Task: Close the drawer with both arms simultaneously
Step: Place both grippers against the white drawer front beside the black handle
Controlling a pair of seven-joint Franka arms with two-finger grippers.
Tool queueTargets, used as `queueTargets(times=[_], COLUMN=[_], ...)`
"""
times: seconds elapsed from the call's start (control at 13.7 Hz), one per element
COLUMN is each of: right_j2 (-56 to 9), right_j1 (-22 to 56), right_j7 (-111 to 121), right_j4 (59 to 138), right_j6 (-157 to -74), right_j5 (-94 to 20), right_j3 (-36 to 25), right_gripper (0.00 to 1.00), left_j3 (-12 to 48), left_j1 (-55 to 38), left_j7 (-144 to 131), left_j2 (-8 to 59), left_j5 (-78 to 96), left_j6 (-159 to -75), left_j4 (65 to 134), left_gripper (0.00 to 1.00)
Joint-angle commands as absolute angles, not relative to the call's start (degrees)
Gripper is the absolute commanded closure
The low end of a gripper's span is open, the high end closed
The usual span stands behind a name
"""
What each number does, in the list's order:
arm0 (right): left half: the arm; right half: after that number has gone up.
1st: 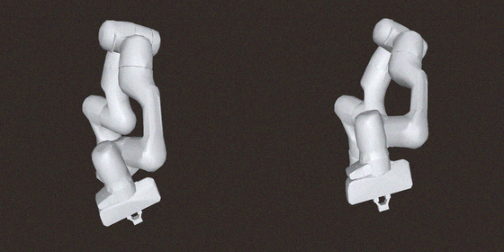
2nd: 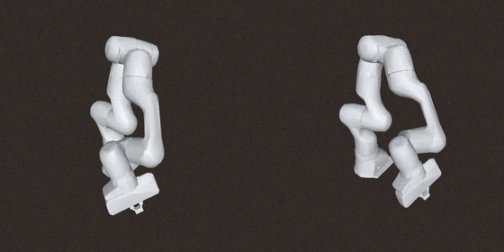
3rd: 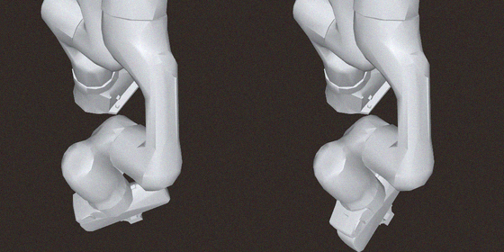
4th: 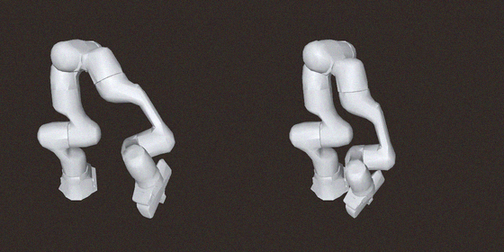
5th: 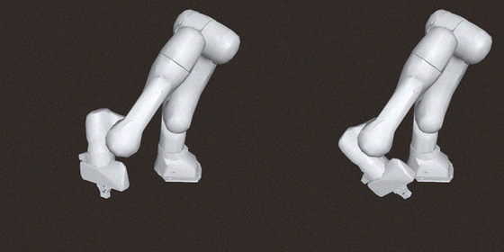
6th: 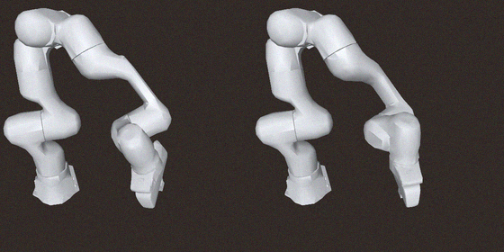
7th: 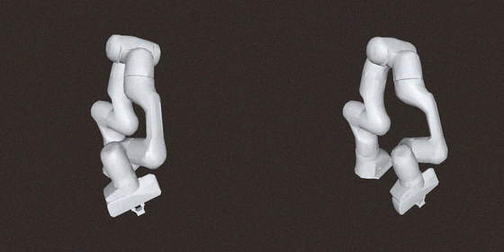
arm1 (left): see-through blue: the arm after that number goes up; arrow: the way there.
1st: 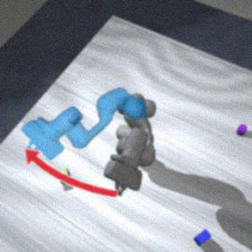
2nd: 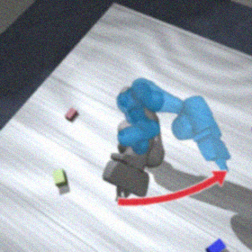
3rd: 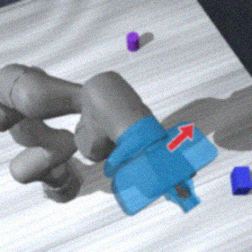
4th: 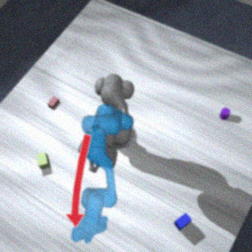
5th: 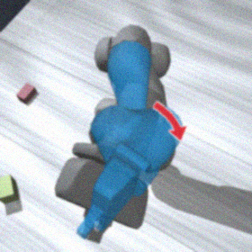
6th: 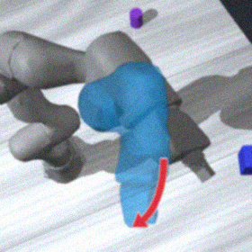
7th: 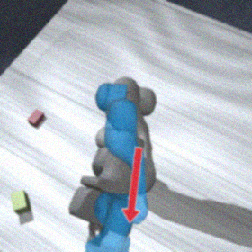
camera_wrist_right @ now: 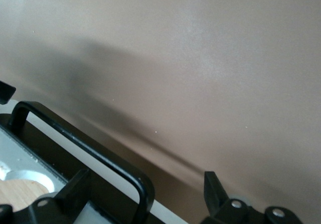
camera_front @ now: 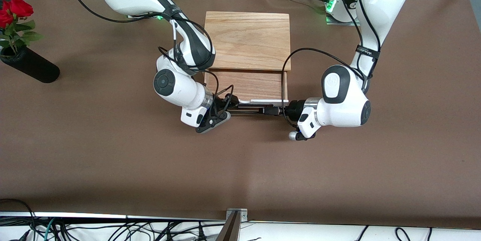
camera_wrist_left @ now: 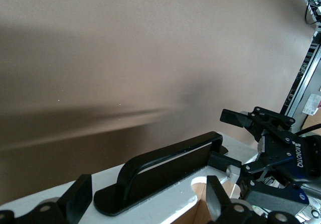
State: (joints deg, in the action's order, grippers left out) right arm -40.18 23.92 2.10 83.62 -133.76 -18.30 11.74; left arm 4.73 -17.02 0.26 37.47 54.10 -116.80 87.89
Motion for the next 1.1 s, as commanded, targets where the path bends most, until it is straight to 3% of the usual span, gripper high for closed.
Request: queueTargets(times=[0.0,1.02], right_j2=[-41.31,-40.69], right_j1=[23.99,25.05], right_j7=[2.37,1.68], right_j4=[81.83,81.83], right_j6=[-133.16,-127.10], right_j5=[-19.34,-20.82], right_j3=[11.87,12.30], right_gripper=[0.00,0.00], left_j3=[4.66,4.48], left_j1=[-18.01,-22.15], left_j7=[1.50,0.79], left_j2=[38.41,39.02], left_j5=[55.63,45.11], left_j6=[-116.28,-116.37], left_j4=[86.48,87.28], left_gripper=[0.00,0.00])
